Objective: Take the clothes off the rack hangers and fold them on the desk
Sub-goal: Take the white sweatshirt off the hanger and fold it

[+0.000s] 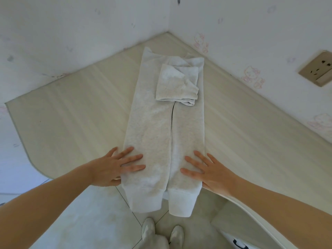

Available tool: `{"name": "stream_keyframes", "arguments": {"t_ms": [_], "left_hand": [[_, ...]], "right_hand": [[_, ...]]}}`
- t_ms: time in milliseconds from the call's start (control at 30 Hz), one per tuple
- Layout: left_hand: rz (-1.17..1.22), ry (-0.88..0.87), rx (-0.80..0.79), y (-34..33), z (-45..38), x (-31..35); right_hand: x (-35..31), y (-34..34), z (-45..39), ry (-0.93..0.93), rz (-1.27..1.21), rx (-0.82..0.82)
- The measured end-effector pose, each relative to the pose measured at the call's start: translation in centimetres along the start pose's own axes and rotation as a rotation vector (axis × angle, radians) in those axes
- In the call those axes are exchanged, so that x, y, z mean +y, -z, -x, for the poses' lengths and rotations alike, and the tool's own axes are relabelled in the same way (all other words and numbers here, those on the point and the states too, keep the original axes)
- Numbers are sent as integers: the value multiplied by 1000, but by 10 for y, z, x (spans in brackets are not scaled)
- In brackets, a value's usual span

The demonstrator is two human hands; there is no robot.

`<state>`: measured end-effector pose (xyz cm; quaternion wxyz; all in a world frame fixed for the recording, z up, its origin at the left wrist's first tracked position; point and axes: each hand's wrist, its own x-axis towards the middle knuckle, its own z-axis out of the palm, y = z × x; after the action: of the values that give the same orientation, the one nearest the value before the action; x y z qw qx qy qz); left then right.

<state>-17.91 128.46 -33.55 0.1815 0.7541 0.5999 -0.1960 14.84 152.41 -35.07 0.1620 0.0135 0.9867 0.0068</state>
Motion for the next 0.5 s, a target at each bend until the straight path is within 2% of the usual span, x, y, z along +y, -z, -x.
{"name": "stream_keyframes", "arguments": {"t_ms": [133, 200, 233, 300, 367, 500], "left_hand": [[-98, -17, 44, -5, -2, -6], [-49, -40, 70, 1, -4, -5], [35, -32, 35, 8, -5, -5], [354, 46, -49, 31, -7, -6], [716, 232, 9, 53, -12, -18], [1277, 544, 338, 94, -39, -59]], "right_hand": [[0, 5, -2, -32, -134, -72], [5, 17, -3, -11, -206, -119], [7, 25, -4, -9, -276, -140], [16, 41, -9, -87, -460, -165], [30, 55, -18, -276, -740, -157], [62, 82, -47, -725, -1320, 295]]}}
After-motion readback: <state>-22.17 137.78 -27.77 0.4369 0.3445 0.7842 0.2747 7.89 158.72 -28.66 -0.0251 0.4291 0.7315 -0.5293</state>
